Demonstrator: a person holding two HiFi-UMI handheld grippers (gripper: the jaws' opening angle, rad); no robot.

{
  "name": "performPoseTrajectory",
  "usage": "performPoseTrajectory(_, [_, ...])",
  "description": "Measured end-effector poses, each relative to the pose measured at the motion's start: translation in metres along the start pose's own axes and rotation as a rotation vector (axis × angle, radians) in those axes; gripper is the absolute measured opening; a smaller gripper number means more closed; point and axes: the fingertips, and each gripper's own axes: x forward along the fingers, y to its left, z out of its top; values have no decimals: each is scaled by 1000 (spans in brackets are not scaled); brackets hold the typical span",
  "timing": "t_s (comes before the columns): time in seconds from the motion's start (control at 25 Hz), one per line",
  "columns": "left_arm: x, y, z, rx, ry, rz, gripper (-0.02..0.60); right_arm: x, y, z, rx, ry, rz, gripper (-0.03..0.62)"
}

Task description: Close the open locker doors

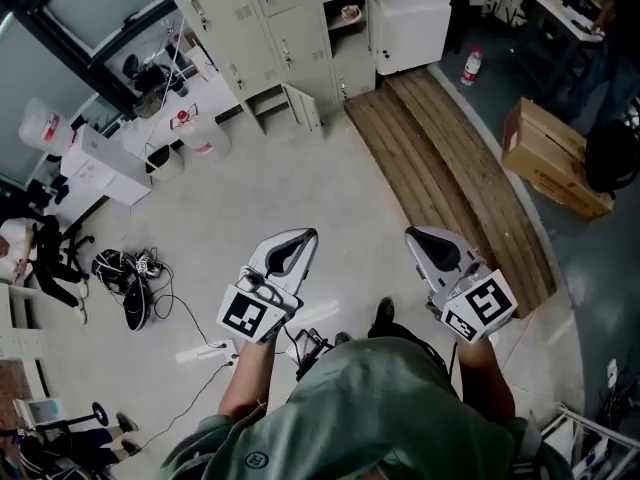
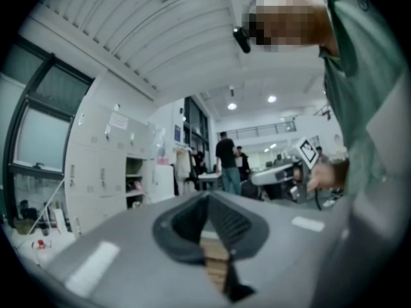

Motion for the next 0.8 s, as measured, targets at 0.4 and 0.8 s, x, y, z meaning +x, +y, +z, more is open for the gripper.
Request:
performPoseTrajectory(0.4, [73, 40, 3, 27, -28, 129, 3, 43, -78, 4, -29, 13, 119, 6])
performPoseTrajectory(0.8, [109, 114, -16, 12, -12, 130, 3, 112, -120, 5, -22, 13, 110, 6])
